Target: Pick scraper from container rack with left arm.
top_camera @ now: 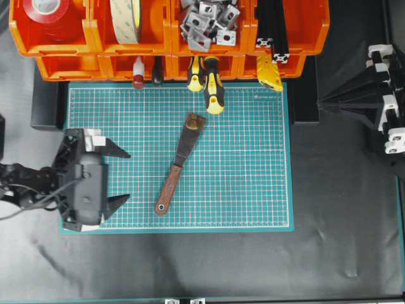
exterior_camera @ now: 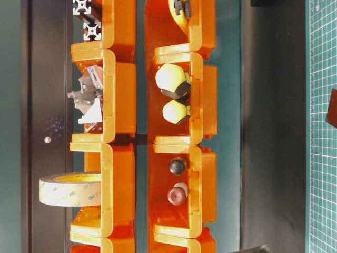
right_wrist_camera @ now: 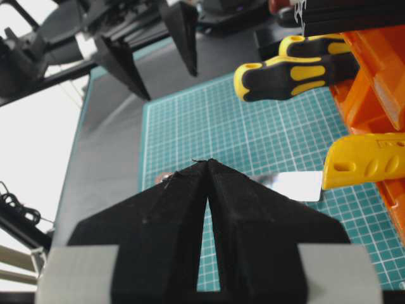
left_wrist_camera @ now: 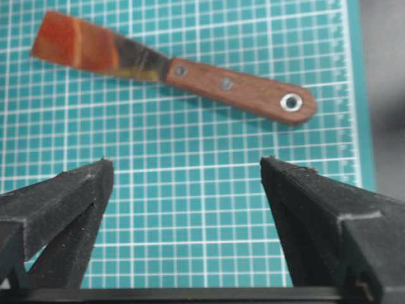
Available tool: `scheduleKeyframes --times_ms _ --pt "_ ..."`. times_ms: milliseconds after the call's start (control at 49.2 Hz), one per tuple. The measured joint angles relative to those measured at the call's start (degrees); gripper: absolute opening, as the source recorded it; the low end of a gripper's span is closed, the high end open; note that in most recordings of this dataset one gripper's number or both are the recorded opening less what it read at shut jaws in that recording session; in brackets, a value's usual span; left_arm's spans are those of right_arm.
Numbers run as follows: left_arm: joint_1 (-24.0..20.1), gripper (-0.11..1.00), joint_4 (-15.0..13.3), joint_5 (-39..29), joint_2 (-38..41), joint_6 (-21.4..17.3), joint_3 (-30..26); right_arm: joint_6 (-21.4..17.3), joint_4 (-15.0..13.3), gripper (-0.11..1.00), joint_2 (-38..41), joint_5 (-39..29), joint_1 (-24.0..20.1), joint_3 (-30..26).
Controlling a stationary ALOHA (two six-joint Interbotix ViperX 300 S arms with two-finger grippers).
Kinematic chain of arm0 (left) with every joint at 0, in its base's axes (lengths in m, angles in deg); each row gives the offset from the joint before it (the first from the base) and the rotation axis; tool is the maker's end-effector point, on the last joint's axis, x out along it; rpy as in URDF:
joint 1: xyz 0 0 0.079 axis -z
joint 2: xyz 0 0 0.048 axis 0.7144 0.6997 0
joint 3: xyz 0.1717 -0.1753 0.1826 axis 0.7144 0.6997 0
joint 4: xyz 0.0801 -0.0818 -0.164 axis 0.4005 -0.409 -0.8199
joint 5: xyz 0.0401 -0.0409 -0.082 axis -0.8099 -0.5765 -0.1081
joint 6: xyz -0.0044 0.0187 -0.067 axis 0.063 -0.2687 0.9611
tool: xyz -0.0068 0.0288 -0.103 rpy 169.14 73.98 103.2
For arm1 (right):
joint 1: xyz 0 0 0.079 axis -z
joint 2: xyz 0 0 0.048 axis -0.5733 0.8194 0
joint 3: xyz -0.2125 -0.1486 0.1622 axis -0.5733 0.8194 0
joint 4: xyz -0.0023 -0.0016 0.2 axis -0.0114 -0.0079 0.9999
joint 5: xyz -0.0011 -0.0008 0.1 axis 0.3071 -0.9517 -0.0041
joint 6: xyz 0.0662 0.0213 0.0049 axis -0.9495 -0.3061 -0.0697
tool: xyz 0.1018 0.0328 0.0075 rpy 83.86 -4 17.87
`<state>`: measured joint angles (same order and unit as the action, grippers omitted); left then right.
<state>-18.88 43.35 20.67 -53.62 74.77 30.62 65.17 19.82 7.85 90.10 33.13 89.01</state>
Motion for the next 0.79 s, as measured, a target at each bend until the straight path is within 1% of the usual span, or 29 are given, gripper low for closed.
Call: scheduleKeyframes --times_ms 163,325,448,610,732,793 --pt "0.2 0.89 0.1 1.1 -4.9 -0.1 1.8 0.1 -0.1 0.01 -0.7 0.0 0.0 0.1" --pt "0.2 0.88 0.0 1.4 -12.9 -0.1 4.0 0.4 -0.5 0.01 -1.7 0.0 0.0 0.1" --pt "0.1 0.88 0.0 1.4 -20.8 -0.1 6.9 0.4 -0.9 0.01 -2.2 0.0 -0.1 0.0" --pt "0.2 0.88 0.0 1.5 -33.2 -0.1 10.5 0.4 -1.0 0.01 -2.6 0.0 0.0 -0.1" --pt "0.2 0.88 0.1 1.4 -42.0 -0.5 11.7 0.6 -1.1 0.01 -3.0 0.0 -0.1 -0.4" --pt "0.2 0.88 0.0 1.1 -45.0 -0.6 12.4 0.7 -1.1 0.01 -3.0 -0.1 0.0 -0.4"
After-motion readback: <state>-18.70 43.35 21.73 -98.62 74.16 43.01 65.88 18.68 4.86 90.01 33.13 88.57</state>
